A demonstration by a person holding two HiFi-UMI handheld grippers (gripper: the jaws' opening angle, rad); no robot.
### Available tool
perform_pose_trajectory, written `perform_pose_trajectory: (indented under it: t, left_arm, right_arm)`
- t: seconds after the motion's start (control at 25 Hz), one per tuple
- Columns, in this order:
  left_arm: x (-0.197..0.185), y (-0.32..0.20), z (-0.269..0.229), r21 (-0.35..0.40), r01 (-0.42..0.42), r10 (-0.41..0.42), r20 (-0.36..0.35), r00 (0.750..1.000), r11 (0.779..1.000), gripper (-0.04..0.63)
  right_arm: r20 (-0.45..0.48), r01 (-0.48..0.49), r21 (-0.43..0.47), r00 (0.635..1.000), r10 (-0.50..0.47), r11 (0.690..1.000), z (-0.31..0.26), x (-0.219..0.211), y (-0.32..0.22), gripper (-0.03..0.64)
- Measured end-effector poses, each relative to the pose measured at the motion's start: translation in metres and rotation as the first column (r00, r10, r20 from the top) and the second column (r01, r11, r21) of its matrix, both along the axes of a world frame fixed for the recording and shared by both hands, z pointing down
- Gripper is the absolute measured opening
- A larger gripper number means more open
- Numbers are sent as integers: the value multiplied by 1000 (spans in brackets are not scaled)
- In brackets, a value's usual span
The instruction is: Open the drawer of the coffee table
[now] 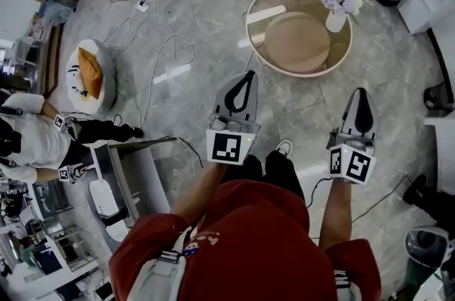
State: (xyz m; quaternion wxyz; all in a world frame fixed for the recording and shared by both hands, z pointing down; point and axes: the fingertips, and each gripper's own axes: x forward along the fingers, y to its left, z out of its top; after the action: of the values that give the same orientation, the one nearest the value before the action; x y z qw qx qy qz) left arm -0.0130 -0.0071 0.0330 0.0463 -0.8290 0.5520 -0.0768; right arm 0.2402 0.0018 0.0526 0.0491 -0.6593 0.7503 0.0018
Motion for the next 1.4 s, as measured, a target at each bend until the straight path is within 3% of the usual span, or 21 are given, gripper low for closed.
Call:
perform_pose_trajectory:
  t: [0.2, 0.32, 0.4, 0.6, 0.76, 0.96, 1.2, 1.4]
  left_arm:
    - [-14, -29, 43, -56, -37, 37, -9, 999, 998, 14]
    - [-22, -43, 95, -126, -74, 73, -14, 997, 989, 14]
    - [-28, -54, 135, -134, -99, 100, -1, 995, 986, 14]
    - [-47, -65, 220, 5, -189, 188, 28, 982, 982, 14]
    - [-75, -73, 325, -14, -178, 178, 34, 983, 984, 14]
    - [-95, -86, 455, 15, -118, 118, -10, 993, 993, 14]
    - [-109, -105, 600, 71, -57, 59, -31, 998, 996, 14]
    - [-105, -117, 699, 119, -54, 58, -28, 998, 991, 14]
  right_arm:
    - [-30, -4, -50, 1000, 3, 999, 34, -27, -22, 26]
    - [-29, -15, -103, 1000, 12, 995, 77, -48, -30, 26]
    - [-17, -22, -148, 1000, 19, 989, 119, -63, -35, 26]
    - [-46, -33, -235, 999, 23, 971, 241, -105, -37, 26]
    - [-61, -44, -255, 998, 30, 966, 351, -138, -47, 26]
    - [-136, 1, -276, 990, -40, 961, 495, -160, -55, 26]
    - [-155, 19, -233, 986, -56, 972, 636, -164, -80, 26]
    - [-167, 31, -168, 984, -60, 985, 729, -168, -113, 26]
